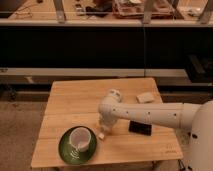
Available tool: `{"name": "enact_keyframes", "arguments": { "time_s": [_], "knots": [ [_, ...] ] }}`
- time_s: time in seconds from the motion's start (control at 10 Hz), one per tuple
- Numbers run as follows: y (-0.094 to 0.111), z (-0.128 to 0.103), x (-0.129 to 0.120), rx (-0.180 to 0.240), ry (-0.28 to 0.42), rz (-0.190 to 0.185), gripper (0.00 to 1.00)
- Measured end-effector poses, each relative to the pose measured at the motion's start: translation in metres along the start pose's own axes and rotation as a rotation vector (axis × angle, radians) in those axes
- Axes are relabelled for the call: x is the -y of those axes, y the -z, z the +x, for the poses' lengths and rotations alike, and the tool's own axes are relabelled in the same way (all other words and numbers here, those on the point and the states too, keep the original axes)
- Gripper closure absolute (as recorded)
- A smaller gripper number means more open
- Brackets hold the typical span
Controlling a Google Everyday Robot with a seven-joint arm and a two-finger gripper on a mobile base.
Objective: Stand the bottle upright
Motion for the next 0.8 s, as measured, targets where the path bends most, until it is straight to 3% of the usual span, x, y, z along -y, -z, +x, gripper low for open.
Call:
{"name": "enact_keyframes", "arguments": {
  "time_s": [0.3, 0.4, 0.5, 0.6, 0.8],
  "knots": [
    [0.03, 0.002, 0.019, -0.028, 0.009, 0.066, 0.85],
    [0.048, 0.003, 0.03, -0.031, -0.005, 0.117, 0.85],
    [0.075, 0.004, 0.044, -0.035, -0.028, 0.193, 0.85],
    [0.088, 0.006, 0.049, -0.042, -0.039, 0.225, 0.85],
    [0.092, 0.004, 0.052, -0.039, -0.039, 0.236, 0.85]
  ]
}}
